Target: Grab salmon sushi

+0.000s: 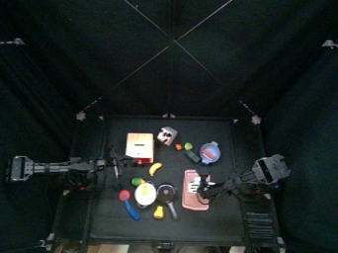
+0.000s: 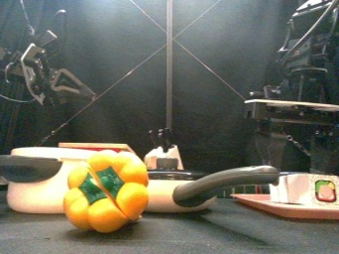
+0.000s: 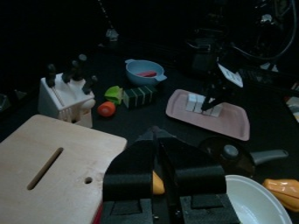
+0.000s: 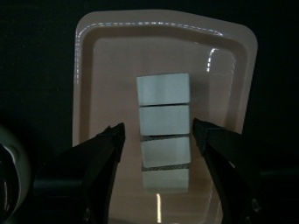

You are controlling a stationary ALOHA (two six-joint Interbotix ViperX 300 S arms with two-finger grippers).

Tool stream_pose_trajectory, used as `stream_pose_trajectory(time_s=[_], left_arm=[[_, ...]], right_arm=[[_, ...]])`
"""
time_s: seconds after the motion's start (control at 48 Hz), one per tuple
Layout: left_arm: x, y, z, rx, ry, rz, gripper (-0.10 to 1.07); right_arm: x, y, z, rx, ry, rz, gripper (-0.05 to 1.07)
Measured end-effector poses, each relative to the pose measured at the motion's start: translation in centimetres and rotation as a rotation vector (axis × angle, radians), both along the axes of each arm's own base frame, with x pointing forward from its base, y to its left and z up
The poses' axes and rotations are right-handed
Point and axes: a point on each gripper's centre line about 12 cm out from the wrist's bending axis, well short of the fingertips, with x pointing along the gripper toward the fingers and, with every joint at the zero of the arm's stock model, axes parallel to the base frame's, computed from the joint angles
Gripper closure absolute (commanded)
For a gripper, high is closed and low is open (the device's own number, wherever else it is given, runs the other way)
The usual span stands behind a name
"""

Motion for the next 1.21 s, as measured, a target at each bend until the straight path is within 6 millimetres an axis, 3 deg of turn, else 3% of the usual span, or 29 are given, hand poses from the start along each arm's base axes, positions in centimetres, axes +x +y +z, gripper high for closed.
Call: stream_pose_trajectory(time_s=[0.188, 0.646, 0.896, 1.208], left_arm=[[0.0, 0.1, 0.0, -0.010, -0.002, 0.007, 0.56], [0.0, 0.1, 0.0, -0.010, -0.002, 0.007, 0.56], [0.0, 0.1, 0.0, -0.008, -0.002, 0.008, 0.56], [0.0, 0.1, 0.0, -0.008, -0.002, 0.010, 0.56]], right_arm=[[-0.1, -0.1, 0.4, -0.008, 0.002, 0.012, 0.08], [-3.3, -2.8, 8.1, -0.083, -0.070, 0.145, 0.08], [-5.2, -7.6, 10.8, -0.137, -0.066, 0.189, 0.09], [-7.7, -13.7, 11.8, -0.256, -0.003, 0.305, 0.09]])
